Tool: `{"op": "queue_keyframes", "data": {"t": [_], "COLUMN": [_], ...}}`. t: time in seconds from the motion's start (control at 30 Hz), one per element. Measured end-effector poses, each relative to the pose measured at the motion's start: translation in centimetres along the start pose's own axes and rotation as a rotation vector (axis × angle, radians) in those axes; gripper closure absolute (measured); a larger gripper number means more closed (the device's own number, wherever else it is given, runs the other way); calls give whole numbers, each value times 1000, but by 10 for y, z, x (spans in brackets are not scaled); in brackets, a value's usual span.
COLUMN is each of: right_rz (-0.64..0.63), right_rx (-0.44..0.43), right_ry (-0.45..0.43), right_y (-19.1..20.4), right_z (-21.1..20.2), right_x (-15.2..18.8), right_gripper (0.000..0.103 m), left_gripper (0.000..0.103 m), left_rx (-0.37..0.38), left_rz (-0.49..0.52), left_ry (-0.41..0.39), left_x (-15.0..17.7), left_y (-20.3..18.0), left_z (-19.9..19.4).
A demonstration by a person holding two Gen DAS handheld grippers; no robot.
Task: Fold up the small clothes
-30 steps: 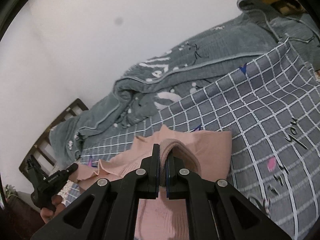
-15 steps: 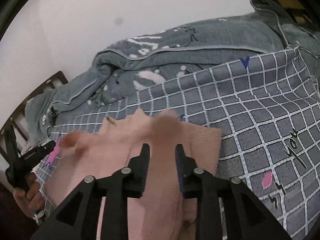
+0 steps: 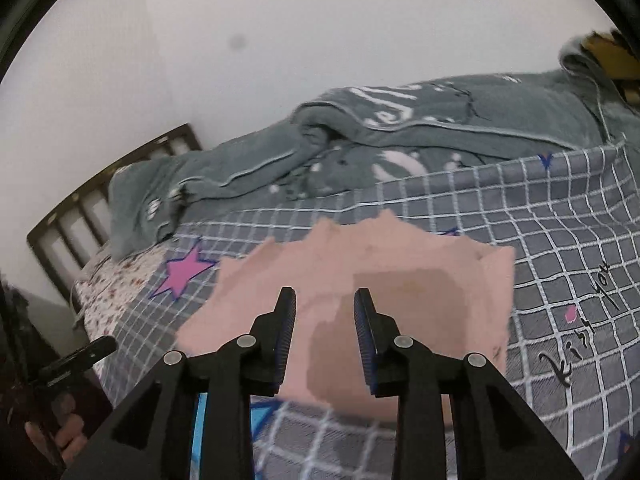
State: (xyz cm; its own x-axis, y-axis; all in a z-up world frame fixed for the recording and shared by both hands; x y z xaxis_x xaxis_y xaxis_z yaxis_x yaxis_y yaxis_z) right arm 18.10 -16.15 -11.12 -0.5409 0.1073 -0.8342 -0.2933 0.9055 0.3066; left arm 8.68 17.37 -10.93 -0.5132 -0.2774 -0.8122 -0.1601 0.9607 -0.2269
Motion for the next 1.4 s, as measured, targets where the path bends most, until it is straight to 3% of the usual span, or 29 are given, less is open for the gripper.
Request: {"op": "queue_keyframes", "data": {"t": [0.13,0.37,0.63,0.8,0.93,1.4], "right_rz": [-21,9,-32,-54,-72,-74], "right_rx": [-22,-70,-104,-78,-18,267], "right_ry": [-1,3,-6,2,18,83], "right_y": [32,80,117,103,75,-58], "right_z": [-21,-50,-71,-76,-78,-63], "right_x": [3,7,13,17,23,59], "right_gripper": [73,73,73,71,71,66], "left_gripper": [59,58,56,55,55,55], "left_rx": [-50,-134,-189,-154,-105,94], "left_rz": [0,-46,-75,-93,-69,-62], "left_ry": [-57,-115,-159,-153,-141,80], "left_x": [9,22,28,26,27,16], "left_y": [38,104,133,126,107,20], "left_z": [-70,-158,-202,-190,-158,13]}}
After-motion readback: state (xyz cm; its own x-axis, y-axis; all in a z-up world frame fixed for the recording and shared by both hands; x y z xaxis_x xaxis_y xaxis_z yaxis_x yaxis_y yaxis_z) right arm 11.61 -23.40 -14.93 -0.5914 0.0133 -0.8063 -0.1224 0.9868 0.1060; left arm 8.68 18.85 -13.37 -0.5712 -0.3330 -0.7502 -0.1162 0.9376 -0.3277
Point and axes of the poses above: each gripper's, at about its wrist camera, not at the fingertips, and z roughly the way its jaws point, y to its left, x to its underside, the point moved 2 cm from there along z, roughly the way its jaws point, and after that the axes turned 5 degrees about -y, right-handed, at the moved point
